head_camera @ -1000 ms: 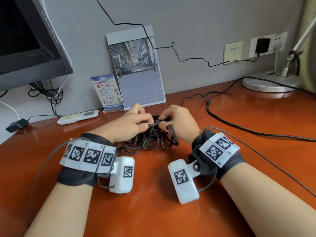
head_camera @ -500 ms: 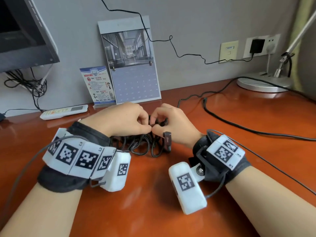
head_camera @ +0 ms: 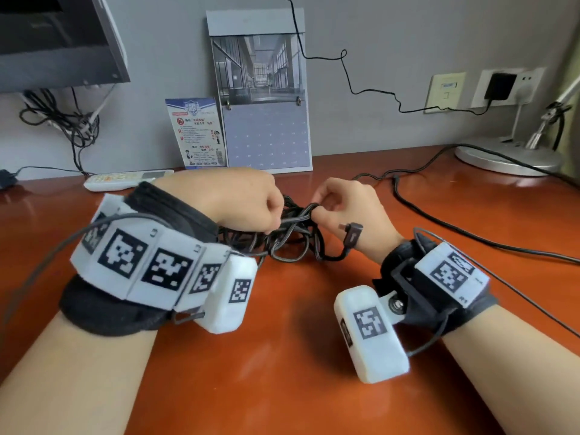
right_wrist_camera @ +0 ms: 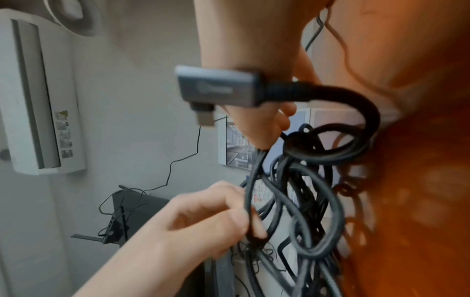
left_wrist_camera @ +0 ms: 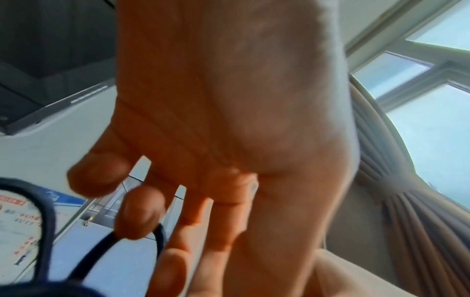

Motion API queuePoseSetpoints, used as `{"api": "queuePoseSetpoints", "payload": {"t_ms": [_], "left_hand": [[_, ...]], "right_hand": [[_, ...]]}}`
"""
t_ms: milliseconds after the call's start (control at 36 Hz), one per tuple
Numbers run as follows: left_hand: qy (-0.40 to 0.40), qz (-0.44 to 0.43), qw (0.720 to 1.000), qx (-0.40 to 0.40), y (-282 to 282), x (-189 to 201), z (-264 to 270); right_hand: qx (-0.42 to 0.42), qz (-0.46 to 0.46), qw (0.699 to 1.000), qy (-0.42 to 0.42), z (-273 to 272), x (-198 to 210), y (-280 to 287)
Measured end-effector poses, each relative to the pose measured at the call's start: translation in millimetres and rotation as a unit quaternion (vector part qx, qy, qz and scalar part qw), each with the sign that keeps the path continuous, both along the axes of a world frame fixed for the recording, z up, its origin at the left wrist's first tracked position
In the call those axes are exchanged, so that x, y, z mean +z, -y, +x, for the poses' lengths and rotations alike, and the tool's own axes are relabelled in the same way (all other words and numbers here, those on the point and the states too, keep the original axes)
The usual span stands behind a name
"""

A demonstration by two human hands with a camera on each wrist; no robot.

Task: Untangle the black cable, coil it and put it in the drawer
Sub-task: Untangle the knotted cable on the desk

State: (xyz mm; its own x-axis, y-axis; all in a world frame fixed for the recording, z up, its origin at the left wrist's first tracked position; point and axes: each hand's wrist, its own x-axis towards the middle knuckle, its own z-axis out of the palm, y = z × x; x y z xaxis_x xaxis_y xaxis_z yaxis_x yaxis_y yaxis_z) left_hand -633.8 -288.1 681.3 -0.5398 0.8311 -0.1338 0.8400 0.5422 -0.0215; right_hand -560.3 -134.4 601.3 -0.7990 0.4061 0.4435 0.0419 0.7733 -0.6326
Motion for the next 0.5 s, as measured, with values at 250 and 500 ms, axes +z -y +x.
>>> {"api": "queuePoseSetpoints", "payload": {"t_ms": [250, 500], "left_hand": [[-0.069, 0.027, 0.997, 0.024, -16.0, -10.7, 15.5], [0.036, 0.003, 0.999, 0.005, 5.0, 10.1, 8.1]], "right_hand": [[0.057, -0.008, 0.998, -0.038, -1.4, -7.3, 5.0], [-0.021, -0.009, 0.999, -0.038, -4.3, -5.0, -9.9]]}}
